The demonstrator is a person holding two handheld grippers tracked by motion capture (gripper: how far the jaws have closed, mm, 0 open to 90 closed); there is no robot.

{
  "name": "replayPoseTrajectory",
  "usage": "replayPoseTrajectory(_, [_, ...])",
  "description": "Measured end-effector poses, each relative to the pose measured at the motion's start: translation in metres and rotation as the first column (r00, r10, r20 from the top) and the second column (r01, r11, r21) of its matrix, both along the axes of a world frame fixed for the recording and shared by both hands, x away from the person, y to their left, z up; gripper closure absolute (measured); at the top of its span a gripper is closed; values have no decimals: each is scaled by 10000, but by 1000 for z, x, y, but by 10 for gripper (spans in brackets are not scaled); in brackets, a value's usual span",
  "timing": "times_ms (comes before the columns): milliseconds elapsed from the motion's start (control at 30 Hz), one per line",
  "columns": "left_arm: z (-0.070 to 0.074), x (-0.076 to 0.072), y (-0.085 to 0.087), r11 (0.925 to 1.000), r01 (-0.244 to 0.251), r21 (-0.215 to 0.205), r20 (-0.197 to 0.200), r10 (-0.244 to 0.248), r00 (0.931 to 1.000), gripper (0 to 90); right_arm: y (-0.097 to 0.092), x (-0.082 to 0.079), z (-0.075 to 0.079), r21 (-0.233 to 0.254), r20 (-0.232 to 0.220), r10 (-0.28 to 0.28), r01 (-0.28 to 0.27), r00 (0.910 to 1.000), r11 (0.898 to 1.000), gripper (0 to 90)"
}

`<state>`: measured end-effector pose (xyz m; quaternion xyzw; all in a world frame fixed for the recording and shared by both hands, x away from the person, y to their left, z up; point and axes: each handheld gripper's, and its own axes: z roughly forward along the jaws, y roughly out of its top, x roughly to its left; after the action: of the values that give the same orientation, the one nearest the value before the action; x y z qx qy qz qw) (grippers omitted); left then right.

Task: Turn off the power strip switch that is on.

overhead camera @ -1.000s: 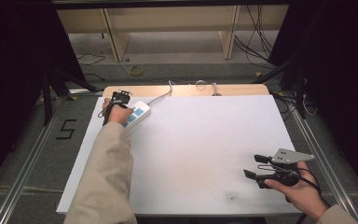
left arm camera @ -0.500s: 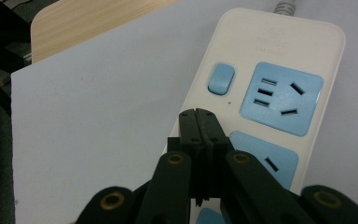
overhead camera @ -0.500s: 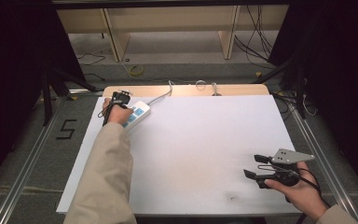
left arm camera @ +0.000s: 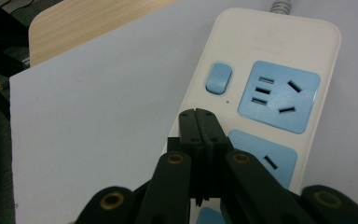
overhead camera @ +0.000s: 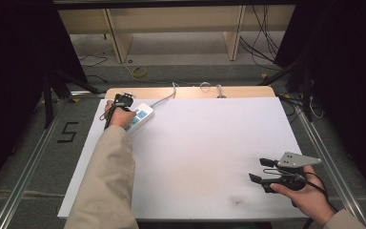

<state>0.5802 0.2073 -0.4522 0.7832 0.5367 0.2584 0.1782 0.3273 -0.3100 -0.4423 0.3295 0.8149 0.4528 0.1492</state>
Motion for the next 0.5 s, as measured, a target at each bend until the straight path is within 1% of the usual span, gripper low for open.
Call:
replayPoseTrajectory(67, [1, 0, 0, 10000, 22, -11, 90, -22, 10000, 899, 0, 0, 0, -16, 6, -10, 10, 10000, 10000, 278])
replayPoseTrajectory(100, [3, 0, -1, 9998, -11, -198, 165, 14, 9999, 899, 0, 0, 0, -17, 12, -11, 11, 10000, 10000, 278])
replayPoseTrajectory(133, [3, 0, -1, 9997, 63, -232, 102, -61, 9999, 899, 0, 0, 0, -10, 16, -13, 13, 10000, 10000, 278])
replayPoseTrajectory(200, [2, -2, 0, 9996, 18, -293, 117, -15, 9999, 899, 0, 0, 0, 0, 23, -13, 13, 10000, 10000, 278])
replayPoseTrajectory(333, [4, -3, 1, 9998, -30, -199, 181, 34, 9998, 898, 0, 0, 0, 23, 30, -22, 22, 10000, 10000, 278])
replayPoseTrajectory(500, [8, -5, 3, 9996, -67, -286, 352, 77, 9994, 897, 0, 0, 0, 14, 31, -24, 24, 10000, 10000, 278])
